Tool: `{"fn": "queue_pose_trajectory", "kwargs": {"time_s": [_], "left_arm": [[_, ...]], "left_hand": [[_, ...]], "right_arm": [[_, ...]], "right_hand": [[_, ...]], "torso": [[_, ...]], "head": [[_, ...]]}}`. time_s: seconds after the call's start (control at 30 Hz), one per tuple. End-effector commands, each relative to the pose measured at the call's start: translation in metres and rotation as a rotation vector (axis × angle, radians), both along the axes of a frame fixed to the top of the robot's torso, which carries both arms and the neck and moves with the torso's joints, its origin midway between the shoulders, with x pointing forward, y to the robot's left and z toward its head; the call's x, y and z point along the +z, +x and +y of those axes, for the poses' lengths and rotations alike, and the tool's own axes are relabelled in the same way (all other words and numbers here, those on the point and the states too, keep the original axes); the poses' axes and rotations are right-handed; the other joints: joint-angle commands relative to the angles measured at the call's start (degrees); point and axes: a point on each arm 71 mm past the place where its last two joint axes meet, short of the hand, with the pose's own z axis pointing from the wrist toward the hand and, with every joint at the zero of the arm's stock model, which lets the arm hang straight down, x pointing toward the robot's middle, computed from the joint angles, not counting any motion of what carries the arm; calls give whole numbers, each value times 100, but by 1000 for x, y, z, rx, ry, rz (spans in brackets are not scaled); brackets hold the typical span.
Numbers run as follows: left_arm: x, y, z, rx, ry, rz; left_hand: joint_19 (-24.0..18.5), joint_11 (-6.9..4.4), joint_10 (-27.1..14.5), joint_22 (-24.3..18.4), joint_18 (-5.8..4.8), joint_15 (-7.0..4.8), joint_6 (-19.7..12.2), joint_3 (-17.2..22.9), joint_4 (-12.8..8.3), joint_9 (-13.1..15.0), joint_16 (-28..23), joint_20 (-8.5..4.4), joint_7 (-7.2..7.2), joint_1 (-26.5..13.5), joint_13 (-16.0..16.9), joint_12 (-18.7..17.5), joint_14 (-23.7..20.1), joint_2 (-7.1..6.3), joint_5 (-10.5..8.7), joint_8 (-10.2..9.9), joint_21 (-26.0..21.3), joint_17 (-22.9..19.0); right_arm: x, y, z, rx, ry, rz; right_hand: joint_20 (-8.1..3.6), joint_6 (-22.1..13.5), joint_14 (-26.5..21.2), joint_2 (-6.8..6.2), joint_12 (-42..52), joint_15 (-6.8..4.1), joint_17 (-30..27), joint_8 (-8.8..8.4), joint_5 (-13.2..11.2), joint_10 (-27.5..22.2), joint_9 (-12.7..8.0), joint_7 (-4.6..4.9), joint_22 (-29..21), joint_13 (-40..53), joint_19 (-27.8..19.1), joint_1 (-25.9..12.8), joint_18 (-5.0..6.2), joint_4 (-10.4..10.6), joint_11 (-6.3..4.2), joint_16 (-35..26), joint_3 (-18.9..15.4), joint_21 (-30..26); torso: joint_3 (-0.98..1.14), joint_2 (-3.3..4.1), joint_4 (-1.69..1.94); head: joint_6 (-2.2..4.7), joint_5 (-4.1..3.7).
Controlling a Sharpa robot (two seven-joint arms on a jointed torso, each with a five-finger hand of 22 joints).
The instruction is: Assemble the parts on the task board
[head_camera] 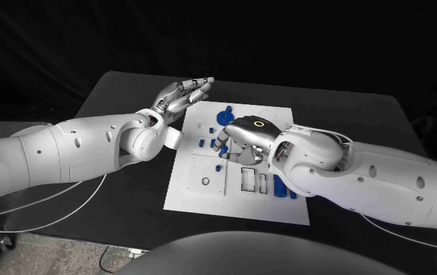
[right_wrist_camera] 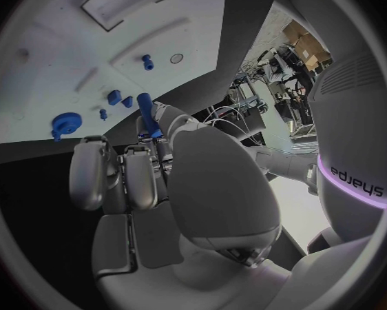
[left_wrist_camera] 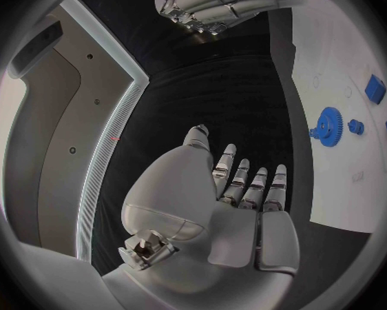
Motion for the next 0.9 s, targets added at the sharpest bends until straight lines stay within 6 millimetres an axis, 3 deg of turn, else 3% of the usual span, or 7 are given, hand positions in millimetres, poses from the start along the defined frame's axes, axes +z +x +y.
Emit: {"fn": "queue_pose_trajectory", "kwargs": {"time_s": [0.03, 0.17, 0.4, 0.77, 0.9], "left_arm": [[0, -1, -3, -22, -13, 1], [0, 0, -3, -18, -16, 5], [0, 0, -6, -20, -20, 8], [0, -1, -6, -24, -23, 9], [0, 0, -6, -25, -23, 10]], "left_hand": [[53, -1, 56, 10, -46, 1, 48, -15, -4, 7, 36, 1, 16, 59, 7, 40, 49, 7, 35, 41, 26, 6], [71, 7, 65, 25, -48, 4, 66, -10, -5, 8, 51, 0, 24, 75, 9, 56, 64, 12, 46, 47, 32, 8], [123, 41, 106, 64, -50, 6, 116, -1, -2, 12, 100, -2, 49, 112, 17, 129, 114, 24, 70, 64, 51, 17], [181, 77, 139, 106, -49, 6, 189, -3, -3, 20, 145, -3, 78, 144, 23, 185, 162, 15, 85, 87, 71, 25], [194, 87, 147, 115, -48, 6, 210, -6, -3, 22, 158, -4, 84, 149, 24, 198, 175, 10, 89, 94, 76, 27]], "right_arm": [[-9, -3, 12, 41, -76, -7], [-15, -8, 31, 75, -88, 1], [-26, -16, 48, 110, -96, 15], [-42, -23, 47, 125, -136, 16], [-46, -24, 45, 126, -142, 23]], "right_hand": [[-24, 38, -27, -19, -13, -34, -15, -46, -21, 373, 8, 8, 963, 40, -23, -35, 19, -25, -316, -22, 27, -46], [-26, 18, -38, -23, -27, -34, -35, -69, -43, 377, 5, 13, 960, 40, -29, -33, 21, -42, -313, -38, 40, -57], [-31, 14, -38, -35, -46, -37, -38, -97, -72, 404, 6, 16, 965, 46, -22, 9, 16, -109, -314, -46, 77, -44], [-31, 32, -32, -62, -62, -36, -38, -115, -157, 444, 11, 18, 976, 53, -3, -26, 7, -126, -315, -49, 73, -14], [-32, 32, -32, -64, -64, -37, -38, -118, -167, 449, 11, 17, 977, 53, -1, -27, 6, -129, -316, -49, 74, -11]], "torso": [[9, 3, 44], [7, 9, 61], [5, 10, 45], [7, -3, 26], [7, -2, 30]], "head": [[0, -23], [0, -49], [0, -17], [0, 15], [0, -16]]}}
